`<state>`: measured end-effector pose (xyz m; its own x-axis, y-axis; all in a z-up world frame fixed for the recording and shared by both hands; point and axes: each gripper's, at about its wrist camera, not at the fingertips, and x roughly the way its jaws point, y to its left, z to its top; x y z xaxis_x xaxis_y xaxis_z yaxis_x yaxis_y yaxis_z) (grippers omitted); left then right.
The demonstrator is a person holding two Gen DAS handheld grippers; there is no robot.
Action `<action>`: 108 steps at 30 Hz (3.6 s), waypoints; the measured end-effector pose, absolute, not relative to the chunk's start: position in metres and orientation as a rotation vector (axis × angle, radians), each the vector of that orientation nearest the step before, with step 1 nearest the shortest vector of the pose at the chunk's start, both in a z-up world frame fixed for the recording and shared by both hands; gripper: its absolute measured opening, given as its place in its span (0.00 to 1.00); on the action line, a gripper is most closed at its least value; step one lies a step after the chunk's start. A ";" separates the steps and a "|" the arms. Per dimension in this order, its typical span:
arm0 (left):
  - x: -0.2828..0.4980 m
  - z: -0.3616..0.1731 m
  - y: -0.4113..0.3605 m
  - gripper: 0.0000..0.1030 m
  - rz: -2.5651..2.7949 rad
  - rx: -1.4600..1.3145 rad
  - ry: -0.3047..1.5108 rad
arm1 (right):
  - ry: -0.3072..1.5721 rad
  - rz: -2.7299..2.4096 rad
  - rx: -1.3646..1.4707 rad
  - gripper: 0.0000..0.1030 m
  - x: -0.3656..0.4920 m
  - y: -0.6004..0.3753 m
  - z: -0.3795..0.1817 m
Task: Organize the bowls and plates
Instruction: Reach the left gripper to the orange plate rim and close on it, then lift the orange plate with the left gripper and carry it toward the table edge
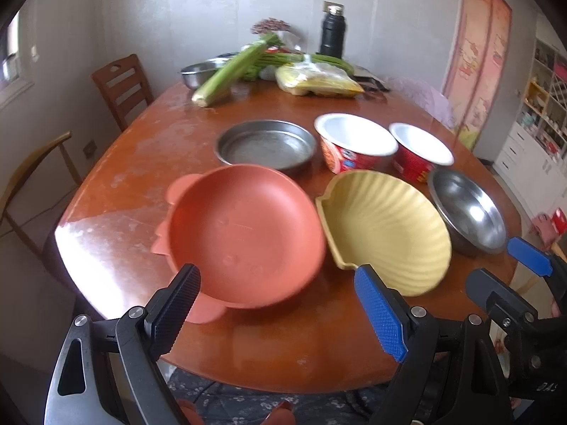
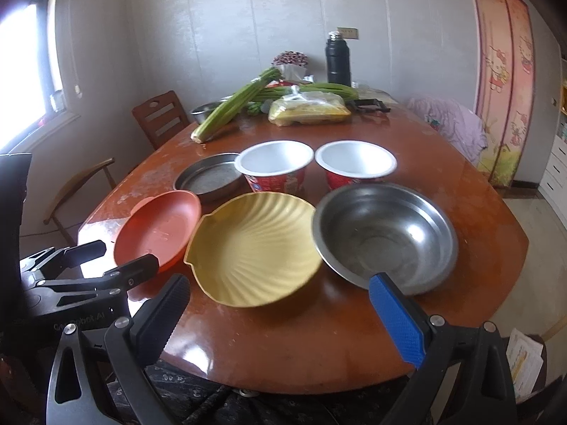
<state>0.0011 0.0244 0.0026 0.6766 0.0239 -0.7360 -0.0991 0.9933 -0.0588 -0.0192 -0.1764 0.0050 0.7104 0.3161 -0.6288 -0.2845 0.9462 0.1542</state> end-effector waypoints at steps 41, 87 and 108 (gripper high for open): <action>0.041 -0.050 0.111 0.86 0.175 -0.278 0.986 | 0.802 0.650 -0.337 0.77 0.113 -0.002 -0.012; 0.068 -0.032 0.205 0.23 0.290 -0.411 0.912 | 0.839 0.730 -0.258 0.44 0.127 0.085 0.006; 0.118 -0.046 0.224 0.28 0.290 -0.377 0.941 | 0.943 0.693 -0.213 0.44 0.134 0.077 -0.018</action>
